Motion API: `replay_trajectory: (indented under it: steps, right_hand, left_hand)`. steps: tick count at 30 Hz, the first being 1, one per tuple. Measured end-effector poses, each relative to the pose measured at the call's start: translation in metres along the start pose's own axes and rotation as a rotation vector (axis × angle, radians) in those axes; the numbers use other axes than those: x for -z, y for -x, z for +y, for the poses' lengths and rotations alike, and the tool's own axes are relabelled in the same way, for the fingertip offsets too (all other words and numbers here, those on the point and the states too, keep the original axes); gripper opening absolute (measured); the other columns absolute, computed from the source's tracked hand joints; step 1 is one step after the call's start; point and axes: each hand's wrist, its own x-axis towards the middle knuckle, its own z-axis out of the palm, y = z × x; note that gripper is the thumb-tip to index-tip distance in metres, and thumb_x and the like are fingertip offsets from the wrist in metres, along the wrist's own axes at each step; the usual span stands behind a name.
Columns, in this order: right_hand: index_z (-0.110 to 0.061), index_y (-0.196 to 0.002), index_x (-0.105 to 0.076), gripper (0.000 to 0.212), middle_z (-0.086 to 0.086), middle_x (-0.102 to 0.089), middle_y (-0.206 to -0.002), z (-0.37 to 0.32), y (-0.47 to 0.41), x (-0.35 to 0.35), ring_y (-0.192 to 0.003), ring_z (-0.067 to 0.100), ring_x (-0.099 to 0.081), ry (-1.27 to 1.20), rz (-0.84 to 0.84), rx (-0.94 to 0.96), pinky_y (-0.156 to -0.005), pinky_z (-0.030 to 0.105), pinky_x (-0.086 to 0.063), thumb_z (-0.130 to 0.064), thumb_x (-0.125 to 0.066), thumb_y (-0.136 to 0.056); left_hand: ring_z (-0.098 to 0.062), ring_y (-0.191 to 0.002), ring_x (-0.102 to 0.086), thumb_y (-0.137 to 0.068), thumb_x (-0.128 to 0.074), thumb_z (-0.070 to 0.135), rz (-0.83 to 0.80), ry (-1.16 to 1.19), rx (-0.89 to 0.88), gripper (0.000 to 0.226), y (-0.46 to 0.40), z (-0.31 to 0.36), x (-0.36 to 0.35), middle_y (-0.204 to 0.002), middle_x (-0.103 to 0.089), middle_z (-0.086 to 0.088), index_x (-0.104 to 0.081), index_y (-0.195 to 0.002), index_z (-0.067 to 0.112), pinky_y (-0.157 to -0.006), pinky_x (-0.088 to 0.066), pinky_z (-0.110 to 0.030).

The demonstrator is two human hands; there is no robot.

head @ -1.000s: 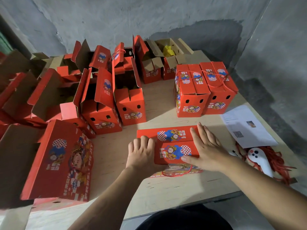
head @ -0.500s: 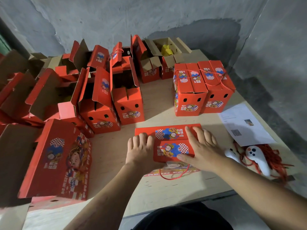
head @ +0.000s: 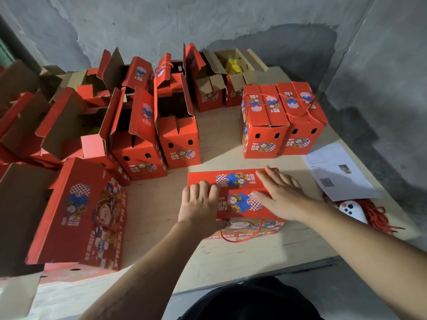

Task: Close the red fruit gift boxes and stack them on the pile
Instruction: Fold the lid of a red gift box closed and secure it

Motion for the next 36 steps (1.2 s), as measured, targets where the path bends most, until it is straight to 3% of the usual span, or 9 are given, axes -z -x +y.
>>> replay_trajectory:
  steps: [7,10,16,19,21,23,27,31,36]
  right_hand:
    - [-0.031,-0.165,-0.011,0.075,0.0,-0.004,-0.173,-0.005,0.001,-0.017,-0.157,0.026,-0.002,0.092,0.196,0.017,-0.126,0.044,-0.007,-0.07,-0.021,-0.102]
    - [-0.024,-0.159,-0.036,0.08,0.006,-0.044,-0.133,-0.007,0.008,-0.026,-0.116,0.03,-0.042,0.227,0.341,-0.023,-0.098,0.045,-0.035,-0.071,-0.016,-0.098]
    - [-0.015,-0.155,-0.045,0.082,0.006,-0.056,-0.102,-0.008,0.004,-0.028,-0.092,0.03,-0.053,0.283,0.421,-0.011,-0.08,0.044,-0.042,-0.069,-0.024,-0.097]
    - [-0.016,-0.166,-0.01,0.09,0.014,-0.046,-0.135,-0.012,0.002,-0.035,-0.124,0.034,-0.044,0.246,0.334,-0.07,-0.104,0.046,-0.034,-0.071,-0.01,-0.095]
    - [-0.026,-0.162,0.02,0.087,0.011,-0.002,-0.169,-0.009,-0.003,-0.038,-0.155,0.031,0.0,0.167,0.236,-0.091,-0.125,0.046,-0.005,-0.075,0.004,-0.092]
    - [-0.034,-0.157,0.029,0.082,0.006,0.027,-0.169,-0.006,-0.009,-0.035,-0.155,0.026,0.025,0.12,0.155,-0.091,-0.125,0.046,0.01,-0.077,0.004,-0.091]
    - [-0.044,-0.155,0.029,0.08,0.004,0.038,-0.165,-0.004,-0.018,-0.019,-0.153,0.026,0.032,0.056,-0.027,-0.107,-0.124,0.049,0.011,-0.078,-0.011,-0.095]
    - [-0.045,-0.161,0.009,0.079,0.001,0.014,-0.172,-0.007,-0.013,-0.011,-0.156,0.027,0.008,0.05,0.036,-0.101,-0.123,0.05,-0.003,-0.077,-0.022,-0.096]
    - [-0.035,-0.162,-0.023,0.07,-0.001,-0.029,-0.164,-0.002,-0.021,0.014,-0.148,0.027,-0.027,0.072,0.186,0.001,-0.118,0.045,-0.022,-0.068,-0.035,-0.101]
  left_hand:
    - [-0.027,-0.102,-0.054,-0.064,-0.073,0.081,0.172,0.104,-0.044,0.095,0.004,0.01,-0.012,-0.121,-0.057,-0.004,-0.054,-0.134,0.019,-0.094,-0.048,-0.042]
    - [-0.026,-0.094,-0.051,-0.059,-0.073,0.085,0.13,0.03,-0.047,0.094,-0.003,0.013,-0.011,-0.113,-0.056,-0.005,-0.053,-0.123,0.02,-0.085,-0.047,-0.042]
    - [-0.025,-0.097,-0.052,-0.064,-0.069,0.088,0.062,0.007,-0.064,0.096,-0.005,0.013,-0.012,-0.116,-0.055,-0.004,-0.045,-0.13,0.021,-0.088,-0.047,-0.042]
    - [-0.027,-0.105,-0.049,-0.071,-0.064,0.087,0.015,0.024,-0.019,0.099,-0.005,0.016,-0.013,-0.124,-0.049,-0.005,-0.037,-0.142,0.022,-0.097,-0.042,-0.043]
    - [-0.03,-0.114,-0.049,-0.074,-0.063,0.085,0.016,0.027,-0.015,0.102,-0.003,0.018,-0.016,-0.129,-0.049,-0.006,-0.034,-0.148,0.022,-0.11,-0.036,-0.046]
    - [-0.037,-0.138,-0.039,-0.077,-0.061,0.084,-0.017,0.037,-0.017,0.108,-0.002,0.018,-0.017,-0.146,-0.041,-0.01,-0.023,-0.157,0.023,-0.128,-0.012,-0.051]
    - [-0.035,-0.157,-0.006,-0.083,-0.055,0.084,-0.078,0.068,-0.012,0.114,-0.007,0.017,-0.014,-0.169,-0.012,-0.01,0.001,-0.164,0.026,-0.12,0.02,-0.048]
    - [-0.031,-0.16,-0.003,-0.079,-0.039,0.094,-0.183,0.145,-0.07,0.118,-0.009,0.013,-0.004,-0.173,-0.007,-0.004,0.001,-0.166,0.026,-0.127,0.011,-0.052]
    - [-0.028,-0.139,-0.044,-0.102,-0.031,0.065,0.051,0.446,0.053,0.065,-0.022,-0.01,0.013,-0.152,-0.05,0.002,-0.046,-0.153,0.026,-0.115,-0.031,-0.042]
